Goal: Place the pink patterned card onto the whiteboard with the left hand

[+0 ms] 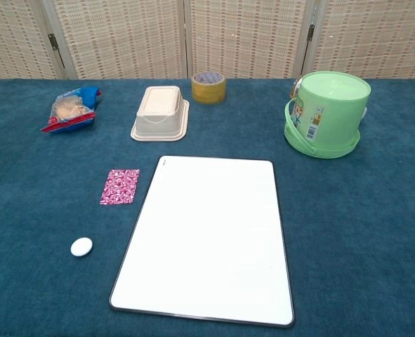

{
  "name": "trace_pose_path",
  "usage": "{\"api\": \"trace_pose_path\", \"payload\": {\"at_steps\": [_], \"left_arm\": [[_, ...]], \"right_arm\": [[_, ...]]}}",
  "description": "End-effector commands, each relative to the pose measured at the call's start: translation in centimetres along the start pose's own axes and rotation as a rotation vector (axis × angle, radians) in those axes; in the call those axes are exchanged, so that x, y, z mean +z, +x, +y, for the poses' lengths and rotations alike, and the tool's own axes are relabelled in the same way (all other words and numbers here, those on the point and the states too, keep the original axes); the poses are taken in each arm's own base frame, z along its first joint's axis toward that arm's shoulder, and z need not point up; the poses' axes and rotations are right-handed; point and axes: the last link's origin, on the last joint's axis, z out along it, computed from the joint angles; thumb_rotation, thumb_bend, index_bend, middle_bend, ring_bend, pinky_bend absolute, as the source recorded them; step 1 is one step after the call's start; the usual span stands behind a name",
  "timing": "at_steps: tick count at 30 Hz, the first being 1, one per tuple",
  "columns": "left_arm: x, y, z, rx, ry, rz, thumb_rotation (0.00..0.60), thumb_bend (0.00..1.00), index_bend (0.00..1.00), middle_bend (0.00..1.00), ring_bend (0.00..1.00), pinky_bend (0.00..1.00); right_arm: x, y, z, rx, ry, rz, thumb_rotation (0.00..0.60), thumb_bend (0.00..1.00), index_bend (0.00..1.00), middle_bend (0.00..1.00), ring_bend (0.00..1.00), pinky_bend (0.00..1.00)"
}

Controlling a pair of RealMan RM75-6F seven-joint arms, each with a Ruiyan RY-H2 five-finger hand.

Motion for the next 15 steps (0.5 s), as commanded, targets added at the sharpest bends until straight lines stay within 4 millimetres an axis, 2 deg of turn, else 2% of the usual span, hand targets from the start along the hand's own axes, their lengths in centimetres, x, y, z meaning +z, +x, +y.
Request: {"api": "trace_pose_path", "payload": {"at_steps": [1,10,15], "left_arm": [[0.05,-0.07,-0.01,0.003,-0.001,-0.004,0.600,0.36,0.25,0.11,0.04,0.00],[0.16,0.13,-0.03,-0.004,-0.005,0.010,0.600,0.36,0.25,0.11,0.04,0.00],[0.89,0.54,0.64,0.000,-0.050,0.020,0.600,0.36,0.25,0.11,0.04,0.00]], "right_arm": [[-0.02,-0.02,0.00,-0.001,0.000,-0.003,0.600,0.31,0.07,0.06,0.08,0.00],[-0.41,0.30,0.11,0.000,0.000,0.011,0.600,0.31,0.07,0.06,0.08,0.00],[-0.56,0.47,0.24,-0.001,-0.002,0.016,0.600,0.31,0.07,0.06,0.08,0.00]]}}
